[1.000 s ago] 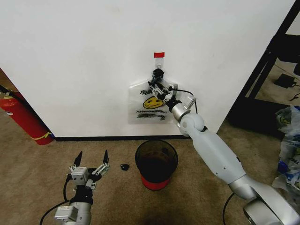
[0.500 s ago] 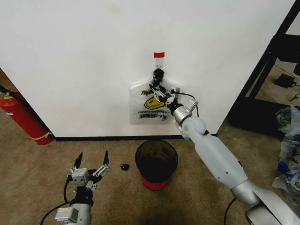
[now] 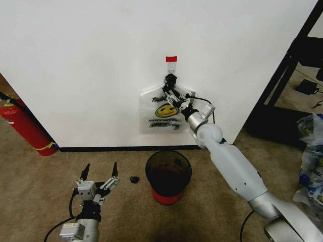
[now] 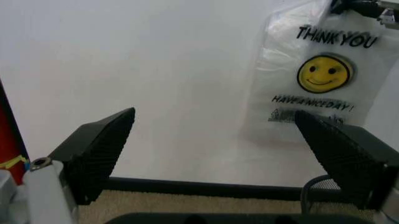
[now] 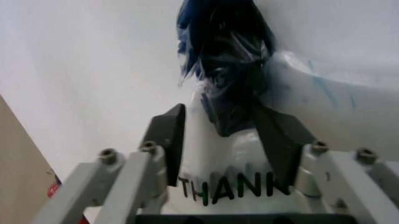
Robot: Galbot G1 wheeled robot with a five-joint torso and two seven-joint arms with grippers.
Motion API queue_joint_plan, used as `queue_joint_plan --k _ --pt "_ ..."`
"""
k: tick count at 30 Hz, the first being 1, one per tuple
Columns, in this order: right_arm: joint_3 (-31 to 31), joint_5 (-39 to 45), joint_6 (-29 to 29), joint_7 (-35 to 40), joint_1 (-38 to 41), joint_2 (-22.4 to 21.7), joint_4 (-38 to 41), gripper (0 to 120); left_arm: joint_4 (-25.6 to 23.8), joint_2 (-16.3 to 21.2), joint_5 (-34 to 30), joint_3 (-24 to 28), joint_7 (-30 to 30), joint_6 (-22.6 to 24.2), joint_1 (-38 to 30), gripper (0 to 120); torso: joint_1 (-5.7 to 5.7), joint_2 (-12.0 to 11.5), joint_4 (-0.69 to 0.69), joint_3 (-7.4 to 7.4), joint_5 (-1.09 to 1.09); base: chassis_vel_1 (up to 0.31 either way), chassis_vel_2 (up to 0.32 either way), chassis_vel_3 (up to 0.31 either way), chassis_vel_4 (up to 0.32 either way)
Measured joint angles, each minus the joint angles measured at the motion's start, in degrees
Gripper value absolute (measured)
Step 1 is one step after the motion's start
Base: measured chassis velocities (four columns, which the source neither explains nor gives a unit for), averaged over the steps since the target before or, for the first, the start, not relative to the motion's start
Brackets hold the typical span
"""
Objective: Pick up the garbage bag from the wall and place it over the trash bin.
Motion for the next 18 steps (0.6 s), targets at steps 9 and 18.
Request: queue_joint_plan --k 9,18 --pt "0.0 0.0 -0.1 0.5 1.0 0.6 -1.0 5 0.0 0.0 -0.1 0.6 0.1 0.0 0.1 100 0.0 0.0 0.0 0.0 0.0 0.0 0.0 0.0 0.0" --pt "0.2 0.0 -0.4 1.6 0.1 -0.1 0.3 0 0.0 0.2 -0.6 0.3 0.1 -0.3 0.1 100 0.0 0.0 0.0 0.0 0.0 0.0 0.0 0.0 0.0"
